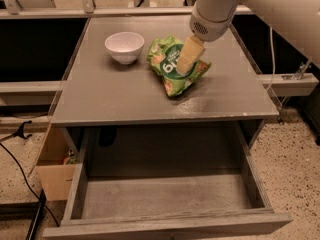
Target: Place green rice chip bag into top drawer
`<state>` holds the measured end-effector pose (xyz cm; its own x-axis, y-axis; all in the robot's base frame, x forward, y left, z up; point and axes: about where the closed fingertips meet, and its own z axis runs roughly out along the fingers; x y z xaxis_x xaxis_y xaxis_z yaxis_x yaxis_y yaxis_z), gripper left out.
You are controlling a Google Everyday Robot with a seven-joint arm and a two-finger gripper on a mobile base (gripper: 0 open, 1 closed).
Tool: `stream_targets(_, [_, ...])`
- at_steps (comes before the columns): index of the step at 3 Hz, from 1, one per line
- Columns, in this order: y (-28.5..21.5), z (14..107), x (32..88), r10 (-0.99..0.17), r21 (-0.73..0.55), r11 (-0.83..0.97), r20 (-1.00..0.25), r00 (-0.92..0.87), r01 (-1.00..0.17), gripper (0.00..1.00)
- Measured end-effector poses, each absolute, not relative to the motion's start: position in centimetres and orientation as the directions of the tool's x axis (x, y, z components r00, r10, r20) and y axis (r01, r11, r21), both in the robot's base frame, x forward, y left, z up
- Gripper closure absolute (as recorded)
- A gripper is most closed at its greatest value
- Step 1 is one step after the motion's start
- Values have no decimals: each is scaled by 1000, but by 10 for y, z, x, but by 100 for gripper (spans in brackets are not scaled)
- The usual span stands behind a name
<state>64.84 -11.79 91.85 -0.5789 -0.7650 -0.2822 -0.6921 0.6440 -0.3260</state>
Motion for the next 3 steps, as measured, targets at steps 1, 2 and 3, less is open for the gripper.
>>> stream_targets(1, [-92,916,659,-740,-298,672,-302,-601,-679,0])
stream_targets(2, [-74,914,662,-731,-276,681,-310,-608,-678,0])
stream_targets(3, [-59,910,659,-733,-258,678,-314,-604,-689,0])
